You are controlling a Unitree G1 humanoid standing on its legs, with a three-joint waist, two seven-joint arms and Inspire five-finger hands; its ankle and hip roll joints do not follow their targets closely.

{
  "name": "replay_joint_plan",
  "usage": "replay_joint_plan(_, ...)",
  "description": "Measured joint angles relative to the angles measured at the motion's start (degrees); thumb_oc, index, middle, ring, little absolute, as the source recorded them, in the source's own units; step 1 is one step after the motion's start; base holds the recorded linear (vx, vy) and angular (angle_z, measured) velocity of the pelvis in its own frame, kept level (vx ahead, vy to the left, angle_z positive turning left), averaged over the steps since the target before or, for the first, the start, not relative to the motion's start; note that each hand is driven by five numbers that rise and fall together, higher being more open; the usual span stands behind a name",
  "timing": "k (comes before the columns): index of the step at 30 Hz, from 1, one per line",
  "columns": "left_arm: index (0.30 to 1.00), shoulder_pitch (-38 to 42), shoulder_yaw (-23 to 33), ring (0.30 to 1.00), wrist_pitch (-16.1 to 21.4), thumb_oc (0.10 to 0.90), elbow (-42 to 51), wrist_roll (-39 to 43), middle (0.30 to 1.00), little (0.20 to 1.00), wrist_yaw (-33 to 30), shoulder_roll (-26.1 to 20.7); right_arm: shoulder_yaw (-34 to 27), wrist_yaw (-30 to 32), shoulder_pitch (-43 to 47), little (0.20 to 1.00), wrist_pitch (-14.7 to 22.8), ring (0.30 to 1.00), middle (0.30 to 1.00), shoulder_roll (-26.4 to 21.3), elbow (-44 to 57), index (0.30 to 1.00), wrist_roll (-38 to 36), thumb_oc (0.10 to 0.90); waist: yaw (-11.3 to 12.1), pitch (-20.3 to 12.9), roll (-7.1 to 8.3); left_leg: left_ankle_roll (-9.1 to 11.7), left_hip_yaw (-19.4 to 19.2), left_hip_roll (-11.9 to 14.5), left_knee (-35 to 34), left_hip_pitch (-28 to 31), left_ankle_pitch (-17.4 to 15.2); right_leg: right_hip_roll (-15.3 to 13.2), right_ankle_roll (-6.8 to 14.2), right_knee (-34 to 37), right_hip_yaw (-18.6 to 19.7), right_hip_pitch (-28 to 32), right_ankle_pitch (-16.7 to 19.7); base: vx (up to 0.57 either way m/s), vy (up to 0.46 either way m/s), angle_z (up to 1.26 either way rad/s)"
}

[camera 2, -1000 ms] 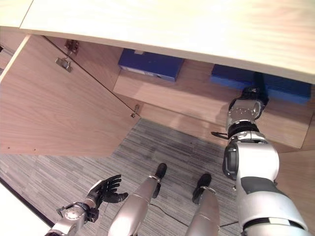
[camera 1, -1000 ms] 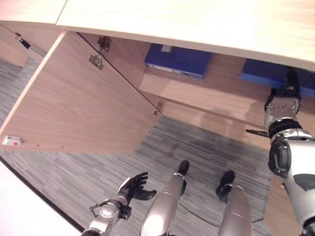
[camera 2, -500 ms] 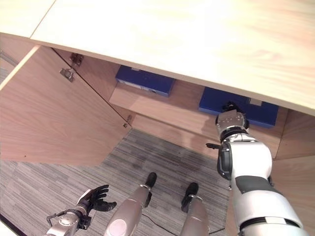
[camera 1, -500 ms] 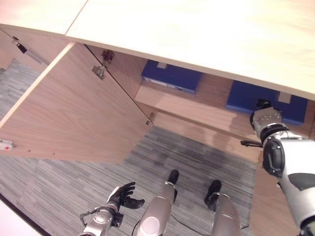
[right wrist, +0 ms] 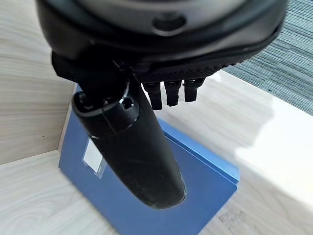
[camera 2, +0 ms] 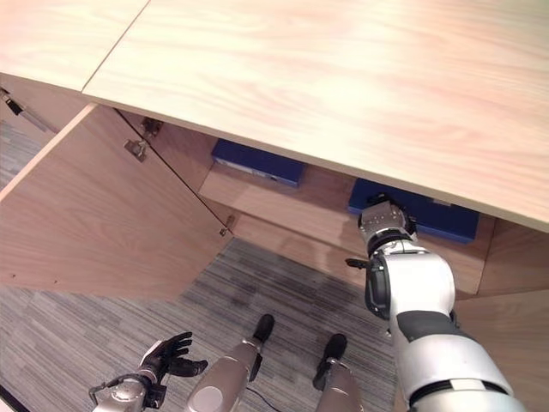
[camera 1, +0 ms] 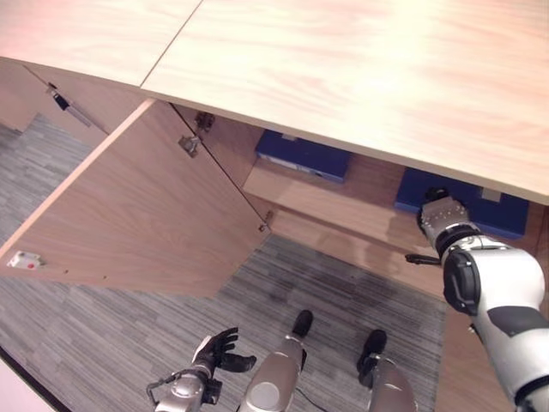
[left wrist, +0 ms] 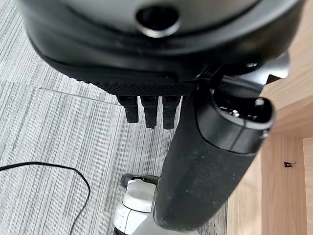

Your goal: Put the empty folder in the office cabinet

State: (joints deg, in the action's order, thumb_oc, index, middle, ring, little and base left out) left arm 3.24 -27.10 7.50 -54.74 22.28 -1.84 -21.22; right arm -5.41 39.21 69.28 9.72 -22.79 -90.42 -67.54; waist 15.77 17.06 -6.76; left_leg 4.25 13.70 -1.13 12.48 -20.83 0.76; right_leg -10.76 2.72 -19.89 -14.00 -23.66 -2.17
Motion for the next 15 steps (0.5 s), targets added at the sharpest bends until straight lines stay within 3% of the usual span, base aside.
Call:
replay_joint_plan(4, 0.900, 0.3, 0.1, 0.900, 0.0, 0.800, -0.6, 0.0, 0.900, 0.900, 0.0, 0.3, -0.1, -1.1, -2.4, 0.900, 0.4, 0.900, 0.900, 0.6, 0.3, 0.900, -0.1, 0.800, 0.1, -0.3, 0.01, 0.1, 0.6, 0.1, -0.5, 0.0, 0.2, 0.1, -0.2, 0.7, -0.6, 0.3, 0.3, 0.02, -0.004, 0.05)
replay_joint_plan(8, 0.900, 0.0, 0.4, 0.900, -0.1, 0.800, -2.2, 0.0, 0.900, 0.900, 0.0, 1.1, -0.4, -2.5, -6.7, 0.900, 3.3, 0.900, 0.900, 3.2, 1.6, 0.900, -0.1, 0.800, 0.0, -2.2, -0.01, 0.0, 0.6, 0.3, -1.9, 0.2, 1.0, 0.7, -0.1, 2.7, -0.6, 0.8, 1.3, 0.00, 0.004, -0.01)
replay_joint_plan(9, 0.900, 0.1, 0.5, 0.900, -0.1, 0.800, -2.6, 0.0, 0.900, 0.900, 0.0, 1.3, -0.4, -2.7, -7.5, 0.754, 3.5, 0.754, 0.754, 3.9, 2.6, 0.754, -0.1, 0.703, 0.0, -2.3, 0.00, 0.0, 0.6, 0.4, -2.0, 0.3, 1.0, 0.9, -0.2, 3.2, -0.6, 1.1, 1.6, -0.01, 0.013, -0.07)
replay_joint_plan(11, 0.900, 0.3, 0.5, 0.900, -0.1, 0.800, -3.3, 0.0, 0.900, 0.900, 0.0, 2.0, 0.2, -4.3, -10.4, 0.356, 4.2, 0.356, 0.356, 5.7, 5.6, 0.356, -0.2, 0.438, -0.3, -2.4, 0.04, -0.1, 0.4, 0.8, -2.6, 1.3, 0.9, 1.2, -0.1, 4.6, -0.6, 2.3, 2.1, -0.02, 0.015, -0.08)
replay_joint_plan(12, 0.900, 0.3, 0.5, 0.900, 0.0, 0.800, -3.3, 0.0, 0.900, 0.900, 0.0, 2.1, 0.8, -4.9, -12.0, 0.300, 5.3, 0.300, 0.300, 6.7, 8.0, 0.300, -0.1, 0.400, -0.5, -2.4, 0.16, -0.2, 0.4, 1.0, -2.9, 1.4, 0.8, 1.3, 0.1, 4.8, -0.5, 2.3, 2.1, 0.00, 0.000, 0.00)
replay_joint_plan(15, 0.900, 0.3, 1.2, 0.900, 0.0, 0.800, -3.3, 0.0, 0.900, 0.900, 0.1, 3.0, 0.8, -7.5, -17.5, 0.300, 6.6, 0.300, 0.300, 10.2, 15.5, 0.300, -0.1, 0.400, -1.8, -2.4, 0.27, -0.3, 0.4, 1.2, -3.4, 1.4, 0.9, 1.5, 0.1, 5.0, -0.5, 2.1, 2.1, 0.00, 0.004, -0.01)
